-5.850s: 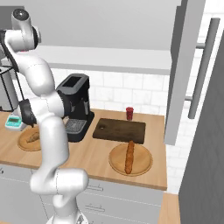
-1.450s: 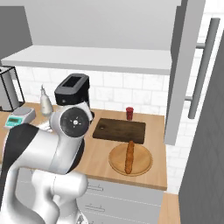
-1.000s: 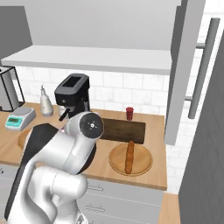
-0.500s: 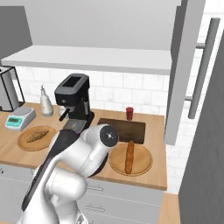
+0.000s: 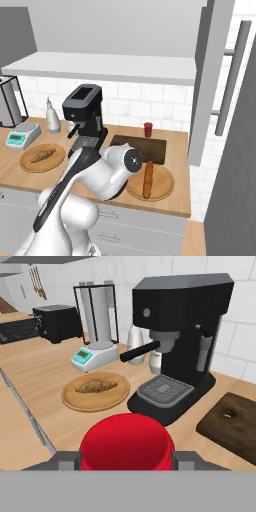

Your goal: From the different types of pastries on the counter, select a croissant and place it on the cutting board. Then retrieve a jar of jam from the cabinet and place it alongside the croissant on the cutting board.

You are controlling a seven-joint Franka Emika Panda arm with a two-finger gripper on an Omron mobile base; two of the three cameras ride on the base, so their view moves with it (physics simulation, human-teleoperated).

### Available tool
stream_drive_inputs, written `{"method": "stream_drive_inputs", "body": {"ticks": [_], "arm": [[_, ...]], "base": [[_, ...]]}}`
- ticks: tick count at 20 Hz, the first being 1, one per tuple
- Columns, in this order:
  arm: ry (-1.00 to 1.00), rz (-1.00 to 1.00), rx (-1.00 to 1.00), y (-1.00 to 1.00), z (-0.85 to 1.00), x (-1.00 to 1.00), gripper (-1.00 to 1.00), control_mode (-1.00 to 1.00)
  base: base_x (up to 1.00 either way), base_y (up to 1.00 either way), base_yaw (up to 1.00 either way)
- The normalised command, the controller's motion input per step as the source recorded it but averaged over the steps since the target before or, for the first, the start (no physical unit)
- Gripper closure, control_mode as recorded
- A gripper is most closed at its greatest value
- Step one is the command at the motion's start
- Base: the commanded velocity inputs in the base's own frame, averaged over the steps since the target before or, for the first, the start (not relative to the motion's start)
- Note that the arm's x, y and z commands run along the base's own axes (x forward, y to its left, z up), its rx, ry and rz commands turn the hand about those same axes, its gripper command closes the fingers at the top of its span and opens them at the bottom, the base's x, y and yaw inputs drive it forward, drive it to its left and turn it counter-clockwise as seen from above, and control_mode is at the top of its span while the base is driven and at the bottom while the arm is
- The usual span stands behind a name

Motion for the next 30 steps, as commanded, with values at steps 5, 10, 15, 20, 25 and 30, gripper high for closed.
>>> {"method": "stream_drive_inputs", "body": {"ticks": [5, 10, 15, 20, 25, 30], "arm": [[0.0, 0.0, 0.0, -0.02, 0.0, 0.73, 1.0, -1.0], [0.0, 0.07, 0.0, -0.15, -0.01, 0.55, 1.0, -1.0], [0.0, 0.03, 0.0, -0.47, -0.18, 0.53, 1.0, -1.0], [0.0, 0.03, 0.0, -0.11, -0.2, 0.38, 1.0, -1.0], [0.01, 0.0, 0.11, 0.0, -0.26, 0.62, 1.0, -1.0], [0.0, 0.0, 0.05, 0.0, -0.21, 0.36, 1.0, -1.0]], "base": [[0.0, 0.0, 0.0], [0.0, 0.0, 0.0], [0.0, 0.0, 0.0], [0.0, 0.0, 0.0], [0.0, 0.0, 0.0], [0.0, 0.0, 0.0]]}}
